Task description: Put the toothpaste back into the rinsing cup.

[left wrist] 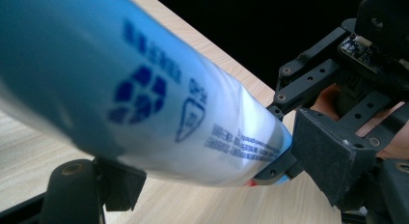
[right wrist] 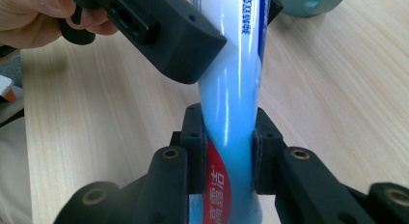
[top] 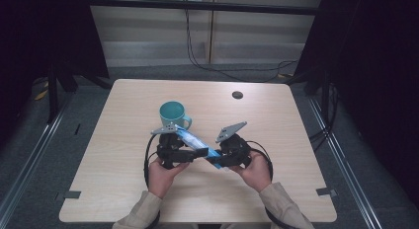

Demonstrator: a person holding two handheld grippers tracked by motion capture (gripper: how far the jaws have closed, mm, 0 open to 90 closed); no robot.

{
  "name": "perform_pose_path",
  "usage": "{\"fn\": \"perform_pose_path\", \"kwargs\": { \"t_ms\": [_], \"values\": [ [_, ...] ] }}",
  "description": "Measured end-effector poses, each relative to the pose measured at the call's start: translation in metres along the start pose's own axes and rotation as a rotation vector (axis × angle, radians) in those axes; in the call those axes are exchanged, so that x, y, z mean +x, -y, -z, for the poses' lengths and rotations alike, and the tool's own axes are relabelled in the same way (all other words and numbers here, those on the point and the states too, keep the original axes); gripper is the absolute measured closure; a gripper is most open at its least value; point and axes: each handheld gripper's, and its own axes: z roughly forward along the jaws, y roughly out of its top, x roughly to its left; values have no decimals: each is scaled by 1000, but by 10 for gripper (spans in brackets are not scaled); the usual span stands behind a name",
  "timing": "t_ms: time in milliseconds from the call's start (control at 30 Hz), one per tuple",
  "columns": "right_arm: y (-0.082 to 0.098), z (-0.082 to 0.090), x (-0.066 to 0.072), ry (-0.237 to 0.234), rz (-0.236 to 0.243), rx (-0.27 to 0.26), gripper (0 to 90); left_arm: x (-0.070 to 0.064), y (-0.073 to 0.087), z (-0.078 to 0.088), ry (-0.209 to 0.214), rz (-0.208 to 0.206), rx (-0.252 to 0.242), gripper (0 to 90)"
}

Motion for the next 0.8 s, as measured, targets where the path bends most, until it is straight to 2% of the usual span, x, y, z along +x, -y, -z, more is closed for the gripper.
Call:
{"fn": "perform_pose_path", "kwargs": {
  "t_ms": [167, 267, 333, 467, 567, 800],
  "values": [
    [0, -1, 0, -3, 0, -21, 731, 3, 0, 4, 13, 27, -35, 310],
    [-1, -2, 1, -5, -3, -23, 731, 4, 0, 5, 21, 36, -45, 325],
    [-2, -2, 2, 0, 1, -34, 731, 4, -1, 6, 27, 56, -68, 335],
    [-2, -3, 2, -10, -6, -41, 731, 5, -1, 8, 32, 63, -73, 353],
    [-2, -4, 3, -10, -3, -41, 730, 5, -1, 9, 39, 75, -89, 391],
    [-2, -6, 4, -7, -6, -47, 729, 4, -3, 11, 47, 73, -105, 482]
  ]
}}
